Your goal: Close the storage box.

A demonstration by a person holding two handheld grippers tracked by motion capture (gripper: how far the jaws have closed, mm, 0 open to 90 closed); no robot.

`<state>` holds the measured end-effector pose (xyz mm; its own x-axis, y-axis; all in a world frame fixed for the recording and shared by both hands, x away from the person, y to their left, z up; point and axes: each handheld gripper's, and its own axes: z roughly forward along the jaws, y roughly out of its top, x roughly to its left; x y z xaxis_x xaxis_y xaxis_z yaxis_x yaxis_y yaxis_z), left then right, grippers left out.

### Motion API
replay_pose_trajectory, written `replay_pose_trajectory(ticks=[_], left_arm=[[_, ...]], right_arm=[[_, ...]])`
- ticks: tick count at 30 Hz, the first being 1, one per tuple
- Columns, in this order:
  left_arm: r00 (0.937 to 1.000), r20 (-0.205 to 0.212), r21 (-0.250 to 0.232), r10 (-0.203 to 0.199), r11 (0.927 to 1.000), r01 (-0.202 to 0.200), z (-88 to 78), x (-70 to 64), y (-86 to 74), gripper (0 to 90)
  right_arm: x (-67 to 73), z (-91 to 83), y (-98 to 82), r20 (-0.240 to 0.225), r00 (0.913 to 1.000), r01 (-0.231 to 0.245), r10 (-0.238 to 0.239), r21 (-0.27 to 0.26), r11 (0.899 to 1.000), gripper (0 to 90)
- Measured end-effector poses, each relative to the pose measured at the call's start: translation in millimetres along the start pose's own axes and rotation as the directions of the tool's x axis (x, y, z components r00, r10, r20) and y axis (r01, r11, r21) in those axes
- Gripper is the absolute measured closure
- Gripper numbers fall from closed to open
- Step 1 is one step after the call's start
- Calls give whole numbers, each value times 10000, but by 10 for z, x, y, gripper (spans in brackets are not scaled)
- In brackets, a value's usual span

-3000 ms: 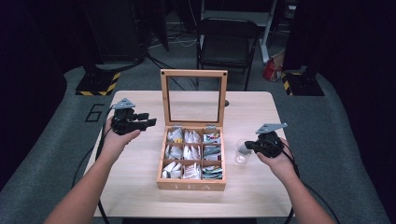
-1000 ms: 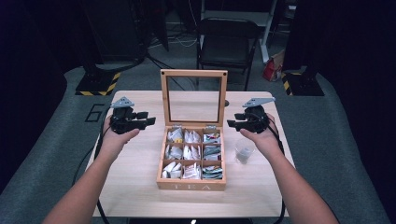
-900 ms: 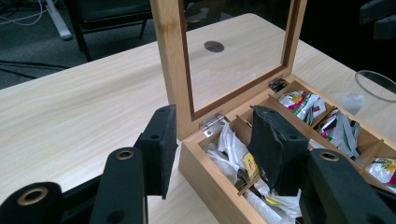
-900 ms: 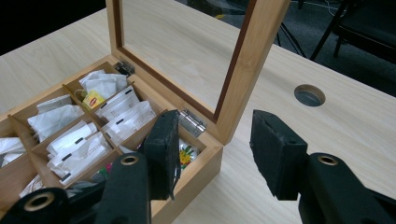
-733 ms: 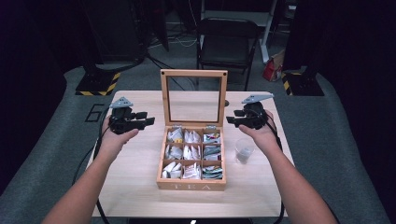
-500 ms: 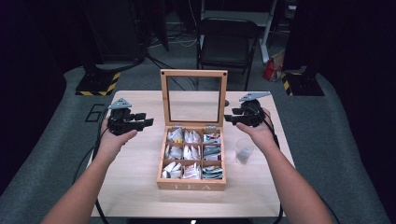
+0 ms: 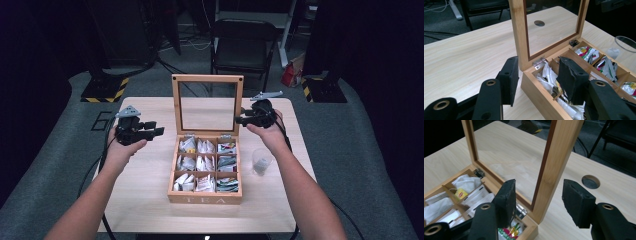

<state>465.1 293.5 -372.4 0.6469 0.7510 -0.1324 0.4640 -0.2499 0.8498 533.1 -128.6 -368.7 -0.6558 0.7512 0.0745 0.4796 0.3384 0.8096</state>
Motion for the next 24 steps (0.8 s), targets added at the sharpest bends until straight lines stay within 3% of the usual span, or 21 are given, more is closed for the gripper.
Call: replay_pose_trajectory(ticks=[8, 24], left_arm=[[10000, 38, -73, -50, 10000, 50, 30, -16, 3, 512], [10000, 37, 0, -13, 10000, 13, 24, -12, -1, 512]], right_arm=[[-52, 112, -5, -17, 9999, -161, 161, 27, 9999, 438], [-84, 271, 79, -236, 9993, 292, -290, 76, 9995, 447]])
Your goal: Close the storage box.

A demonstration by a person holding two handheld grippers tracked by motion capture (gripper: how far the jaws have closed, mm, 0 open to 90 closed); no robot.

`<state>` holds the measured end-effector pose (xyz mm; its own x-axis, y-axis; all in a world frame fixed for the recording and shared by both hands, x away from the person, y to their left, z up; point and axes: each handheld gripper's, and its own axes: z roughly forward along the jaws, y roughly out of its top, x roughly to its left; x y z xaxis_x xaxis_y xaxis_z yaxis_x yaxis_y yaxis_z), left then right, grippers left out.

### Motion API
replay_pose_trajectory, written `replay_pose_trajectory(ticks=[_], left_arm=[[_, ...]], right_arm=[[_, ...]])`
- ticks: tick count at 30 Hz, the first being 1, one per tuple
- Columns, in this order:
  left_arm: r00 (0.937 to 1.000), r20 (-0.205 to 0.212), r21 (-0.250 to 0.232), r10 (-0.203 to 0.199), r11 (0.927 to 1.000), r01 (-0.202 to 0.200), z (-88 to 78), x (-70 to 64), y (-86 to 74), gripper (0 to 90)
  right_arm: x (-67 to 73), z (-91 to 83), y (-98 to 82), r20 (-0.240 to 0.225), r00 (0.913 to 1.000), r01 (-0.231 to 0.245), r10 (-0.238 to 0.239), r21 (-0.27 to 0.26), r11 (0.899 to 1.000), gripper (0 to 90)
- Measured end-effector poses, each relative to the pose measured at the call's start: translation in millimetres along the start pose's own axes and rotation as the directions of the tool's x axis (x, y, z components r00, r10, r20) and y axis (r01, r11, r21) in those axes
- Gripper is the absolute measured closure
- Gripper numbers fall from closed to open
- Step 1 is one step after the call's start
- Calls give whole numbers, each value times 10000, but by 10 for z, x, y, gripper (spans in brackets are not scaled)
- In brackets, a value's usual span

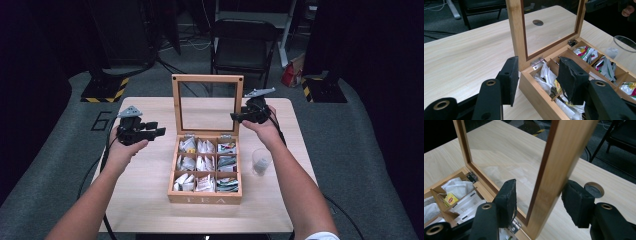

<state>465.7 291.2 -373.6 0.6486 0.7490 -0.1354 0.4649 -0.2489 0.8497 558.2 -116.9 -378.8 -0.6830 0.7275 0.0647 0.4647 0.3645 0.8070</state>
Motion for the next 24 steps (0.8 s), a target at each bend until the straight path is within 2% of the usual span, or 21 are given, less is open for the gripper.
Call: replay_pose_trajectory(ticks=[2, 5, 12, 16, 18, 24], left_arm=[[10000, -5, 0, -12, 10000, 12, -8, -1, -2, 512], [10000, -14, 59, 22, 10000, -22, -28, 4, -2, 512], [10000, -57, -39, -66, 10000, 66, -32, 1, -2, 512], [10000, -36, -3, -45, 10000, 45, -25, 7, 4, 512], [10000, -15, 12, -36, 10000, 36, -16, 6, 9, 512], [10000, -22, -22, -66, 10000, 66, -4, 0, 26, 512]], right_arm=[[6, 11, 10, 23, 10000, 60, -60, -69, 10000, 440], [12, 21, 3, -5, 9999, -129, 129, -32, 9999, 437], [-3, 18, 11, -113, 9996, -248, 247, -88, 9997, 443], [-10, -9, 14, -169, 9992, -355, 354, -62, 9994, 479], [-12, -30, 15, -296, 9978, -595, 593, -44, 9982, 494], [1, -89, 18, -377, 9971, -653, 654, 51, 9979, 535]])
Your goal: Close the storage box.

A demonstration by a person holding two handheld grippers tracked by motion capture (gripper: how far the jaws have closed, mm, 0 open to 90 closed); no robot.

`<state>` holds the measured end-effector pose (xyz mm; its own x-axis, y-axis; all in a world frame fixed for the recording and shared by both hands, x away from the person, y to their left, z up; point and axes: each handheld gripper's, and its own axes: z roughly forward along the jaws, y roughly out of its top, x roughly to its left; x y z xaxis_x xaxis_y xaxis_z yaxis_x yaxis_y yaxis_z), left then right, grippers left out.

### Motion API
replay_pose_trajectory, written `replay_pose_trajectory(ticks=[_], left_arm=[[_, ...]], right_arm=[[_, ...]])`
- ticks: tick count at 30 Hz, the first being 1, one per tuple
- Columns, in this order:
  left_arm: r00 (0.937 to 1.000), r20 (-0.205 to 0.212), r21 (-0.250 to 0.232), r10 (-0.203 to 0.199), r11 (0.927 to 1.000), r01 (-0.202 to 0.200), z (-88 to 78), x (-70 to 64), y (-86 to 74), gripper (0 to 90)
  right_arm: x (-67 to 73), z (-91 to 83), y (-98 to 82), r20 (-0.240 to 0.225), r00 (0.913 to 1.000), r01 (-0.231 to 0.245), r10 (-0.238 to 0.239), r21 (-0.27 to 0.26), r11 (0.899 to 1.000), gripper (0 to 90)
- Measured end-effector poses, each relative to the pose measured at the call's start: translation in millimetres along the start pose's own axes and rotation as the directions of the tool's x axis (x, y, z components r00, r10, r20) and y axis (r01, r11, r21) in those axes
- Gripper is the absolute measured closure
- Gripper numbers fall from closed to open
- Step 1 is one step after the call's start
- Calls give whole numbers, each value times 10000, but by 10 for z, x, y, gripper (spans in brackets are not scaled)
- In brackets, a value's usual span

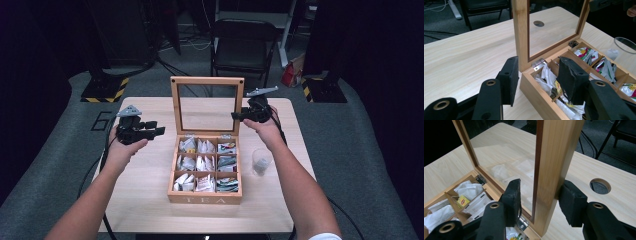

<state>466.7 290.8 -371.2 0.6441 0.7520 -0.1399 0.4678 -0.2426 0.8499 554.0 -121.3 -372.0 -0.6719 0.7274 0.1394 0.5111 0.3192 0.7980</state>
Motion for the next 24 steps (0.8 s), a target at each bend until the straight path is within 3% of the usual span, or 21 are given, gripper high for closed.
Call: replay_pose_trajectory(ticks=[12, 18, 24], left_arm=[[9997, 78, 52, 220, 9997, -220, 41, -59, 69, 512], [9996, 79, -49, 253, 9997, -253, 53, -88, 128, 512], [9995, 139, -73, 292, 9996, -291, 81, -115, 169, 512]], right_arm=[[105, -123, -4, -134, 9992, 389, -388, 124, 9992, 542], [130, -226, 7, -64, 9993, 371, -373, -294, 9989, 633], [161, -269, -20, -135, 9989, 445, -449, -306, 9985, 637]])
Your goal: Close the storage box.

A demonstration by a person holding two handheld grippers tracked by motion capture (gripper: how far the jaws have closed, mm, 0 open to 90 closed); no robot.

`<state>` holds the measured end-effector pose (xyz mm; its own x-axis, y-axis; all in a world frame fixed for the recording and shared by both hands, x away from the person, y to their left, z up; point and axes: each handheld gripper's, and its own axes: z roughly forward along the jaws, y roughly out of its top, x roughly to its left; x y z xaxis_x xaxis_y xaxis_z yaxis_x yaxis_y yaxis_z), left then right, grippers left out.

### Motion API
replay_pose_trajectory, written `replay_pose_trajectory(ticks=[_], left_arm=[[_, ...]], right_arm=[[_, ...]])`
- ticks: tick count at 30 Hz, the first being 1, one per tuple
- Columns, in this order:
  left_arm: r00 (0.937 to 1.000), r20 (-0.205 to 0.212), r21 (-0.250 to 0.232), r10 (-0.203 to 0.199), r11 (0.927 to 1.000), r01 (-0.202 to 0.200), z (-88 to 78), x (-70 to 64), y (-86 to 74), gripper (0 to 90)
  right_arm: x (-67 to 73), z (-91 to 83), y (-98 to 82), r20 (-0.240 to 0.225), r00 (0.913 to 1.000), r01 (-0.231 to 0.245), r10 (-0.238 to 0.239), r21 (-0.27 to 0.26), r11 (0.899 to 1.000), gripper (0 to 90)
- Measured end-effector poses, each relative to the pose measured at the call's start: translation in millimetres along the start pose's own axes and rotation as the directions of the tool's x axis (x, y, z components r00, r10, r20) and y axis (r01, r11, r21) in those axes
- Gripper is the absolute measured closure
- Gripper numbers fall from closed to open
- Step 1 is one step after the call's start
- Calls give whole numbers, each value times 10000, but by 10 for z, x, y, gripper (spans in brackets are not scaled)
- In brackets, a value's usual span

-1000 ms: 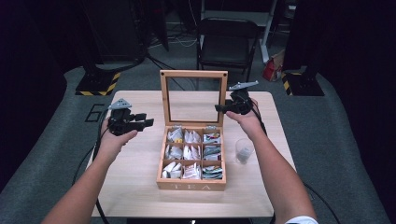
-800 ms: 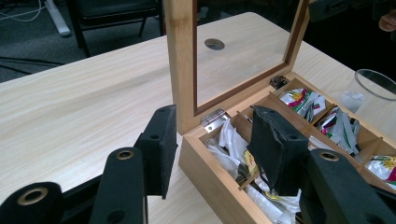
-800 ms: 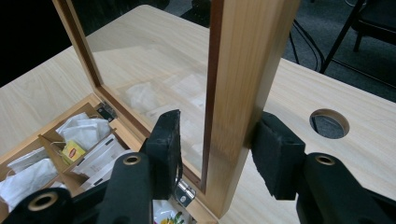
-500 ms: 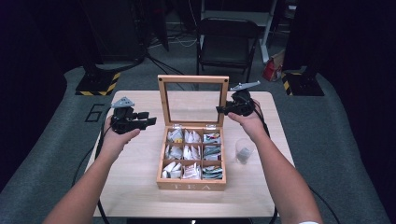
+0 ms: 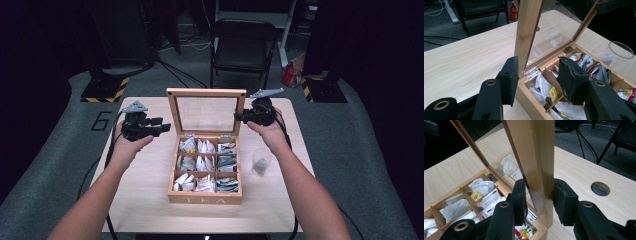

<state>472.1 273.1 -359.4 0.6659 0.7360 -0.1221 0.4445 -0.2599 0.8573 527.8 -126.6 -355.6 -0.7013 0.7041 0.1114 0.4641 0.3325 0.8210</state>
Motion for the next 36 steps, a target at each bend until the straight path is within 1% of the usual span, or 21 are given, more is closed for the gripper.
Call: replay_pose_trajectory(ticks=[4, 5, 6, 7, 9, 15, 16, 22, 24, 26, 31, 33, 36], left_arm=[[10000, 7, -10, 17, 10000, -17, 6, -8, 46, 513], [10000, 9, -71, 6, 10000, -6, 10, -11, 62, 512], [10000, 19, -65, 25, 10000, -25, 8, -13, 73, 512], [10000, 21, -76, 40, 10000, -40, 7, -18, 90, 513], [10000, 43, -173, 41, 9998, -40, 3, -30, 121, 513], [9997, 52, -177, 251, 9995, -250, -23, -63, 223, 514], [9996, 81, -219, 253, 9994, -251, -24, -68, 236, 515], [9990, 151, -383, 429, 9984, -422, -49, -141, 383, 534], [9983, 18, -369, 577, 9977, -576, -52, -171, 425, 533], [9987, 1, -396, 511, 9979, -510, -54, -177, 454, 537], [9986, -48, -541, 524, 9972, -526, -79, -192, 491, 572], [9988, -6, -586, 480, 9971, -479, -97, -201, 498, 585], [9982, -114, -577, 586, 9966, -592, -113, -228, 506, 588]], right_arm=[[24, -21, -21, -29, 9999, 154, -154, -31, 9999, 634], [38, -28, -29, -25, 9999, 97, -97, -26, 9999, 633], [41, -33, -35, -38, 9998, 218, -218, -49, 9998, 632], [51, -37, -42, -27, 9999, 168, -168, -49, 9998, 631], [57, -45, -52, -41, 9996, 275, -275, -79, 9996, 630], [87, -64, -86, -35, 9994, 344, -344, -172, 9993, 627], [90, -68, -93, -30, 9991, 433, -434, -193, 9989, 627], [116, -82, -118, -11, 9984, 571, -571, -243, 9981, 626], [124, -85, -127, 4, 9984, 568, -568, -271, 9980, 625], [130, -88, -137, 0, 9985, 549, -549, -304, 9980, 624], [144, -97, -148, 0, 9978, 656, -656, -310, 9974, 621], [152, -102, -152, -4, 9976, 696, -697, -273, 9972, 620], [163, -107, -162, 42, 9972, 752, -751, -311, 9967, 619]])
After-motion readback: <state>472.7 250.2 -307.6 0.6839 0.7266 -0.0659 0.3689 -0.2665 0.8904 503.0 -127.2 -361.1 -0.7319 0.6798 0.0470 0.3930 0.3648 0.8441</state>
